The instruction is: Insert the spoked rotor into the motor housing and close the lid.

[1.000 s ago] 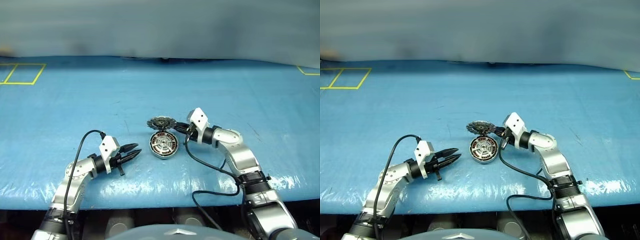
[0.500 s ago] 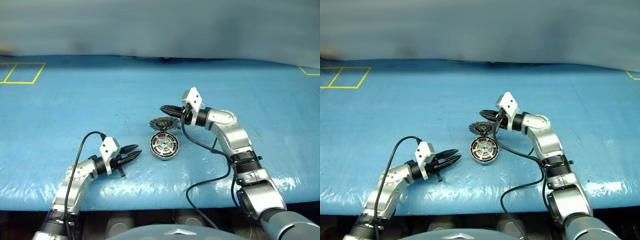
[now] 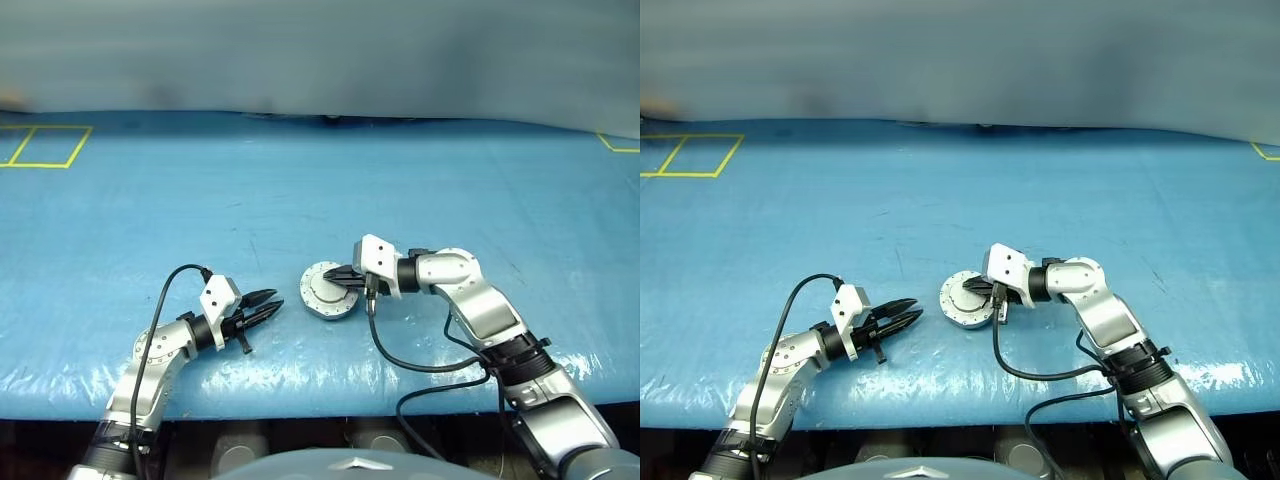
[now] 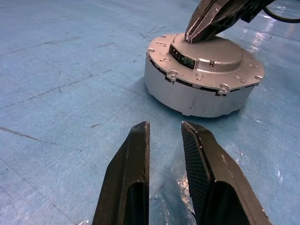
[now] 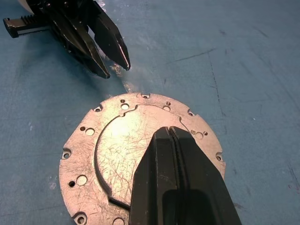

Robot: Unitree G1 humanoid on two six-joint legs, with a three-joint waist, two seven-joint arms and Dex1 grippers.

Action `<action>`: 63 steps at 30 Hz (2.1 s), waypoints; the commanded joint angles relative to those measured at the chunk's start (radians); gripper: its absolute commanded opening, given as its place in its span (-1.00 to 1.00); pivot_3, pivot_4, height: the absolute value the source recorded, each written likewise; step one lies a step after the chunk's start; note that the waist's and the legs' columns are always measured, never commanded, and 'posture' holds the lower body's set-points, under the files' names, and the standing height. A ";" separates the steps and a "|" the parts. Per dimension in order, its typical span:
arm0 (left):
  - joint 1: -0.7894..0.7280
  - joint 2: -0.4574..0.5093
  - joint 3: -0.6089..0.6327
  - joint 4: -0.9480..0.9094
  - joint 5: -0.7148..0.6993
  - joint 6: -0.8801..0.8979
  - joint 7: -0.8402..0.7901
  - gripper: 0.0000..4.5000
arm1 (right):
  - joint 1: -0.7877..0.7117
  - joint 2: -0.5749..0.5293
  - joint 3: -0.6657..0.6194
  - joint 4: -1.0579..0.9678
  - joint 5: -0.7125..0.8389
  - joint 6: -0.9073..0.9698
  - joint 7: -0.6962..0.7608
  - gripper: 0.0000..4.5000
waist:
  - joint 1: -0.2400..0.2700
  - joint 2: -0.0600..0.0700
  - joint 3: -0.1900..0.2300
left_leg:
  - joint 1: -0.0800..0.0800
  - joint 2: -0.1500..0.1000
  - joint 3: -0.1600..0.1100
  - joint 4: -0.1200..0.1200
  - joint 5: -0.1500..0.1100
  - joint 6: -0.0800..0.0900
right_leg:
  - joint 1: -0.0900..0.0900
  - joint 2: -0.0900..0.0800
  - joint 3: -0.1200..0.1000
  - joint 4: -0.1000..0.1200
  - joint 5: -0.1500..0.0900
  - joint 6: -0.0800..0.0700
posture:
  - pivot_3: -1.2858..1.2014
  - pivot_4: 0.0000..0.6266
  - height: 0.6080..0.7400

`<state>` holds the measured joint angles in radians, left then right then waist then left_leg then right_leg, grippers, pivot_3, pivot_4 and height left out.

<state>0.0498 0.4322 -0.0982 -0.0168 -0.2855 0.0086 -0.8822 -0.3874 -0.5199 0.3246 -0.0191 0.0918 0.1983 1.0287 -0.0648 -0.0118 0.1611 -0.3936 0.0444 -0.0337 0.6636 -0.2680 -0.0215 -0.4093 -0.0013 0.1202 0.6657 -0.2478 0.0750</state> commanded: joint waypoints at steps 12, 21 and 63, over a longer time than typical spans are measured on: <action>-0.022 -0.034 -0.045 -0.016 0.003 -0.033 -0.022 -0.50 | 0.188 0.191 -0.118 0.009 -0.021 -0.104 -0.369 -1.00 | 0.005 -0.002 -0.002 | 0.000 0.000 0.000 0.001 0.000 0.000 | 0.000 0.000 0.000 0.000 0.001 0.001 | 0.03 -0.52 1.00; -0.010 -0.028 -0.043 -0.013 0.005 -0.040 -0.027 -0.49 | 0.280 0.212 -0.137 -0.128 0.081 -0.103 -0.337 -0.16 | 0.000 -0.001 -0.002 | 0.000 0.000 0.000 -0.001 0.000 0.000 | 0.000 0.000 0.001 0.000 0.000 0.000 | 0.03 -0.52 1.00; 0.064 0.017 0.000 -0.099 -0.019 0.003 0.006 -0.49 | 0.252 0.178 -0.082 -0.117 0.134 0.000 -0.276 0.33 | 0.005 -0.002 -0.002 | 0.001 0.000 0.001 0.003 0.002 -0.001 | 0.002 0.000 0.001 0.000 0.000 0.002 | 0.03 -0.52 1.00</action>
<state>0.1134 0.4448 -0.1056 -0.0805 -0.2956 0.0175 -0.8740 -0.1300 -0.3440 0.2686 -0.1006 0.1836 0.1695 0.7397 -0.0595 -0.0134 0.1592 -0.3928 0.0446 -0.0331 0.6661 -0.2660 -0.0222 -0.4079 -0.0011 0.1211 0.6656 -0.2476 0.0767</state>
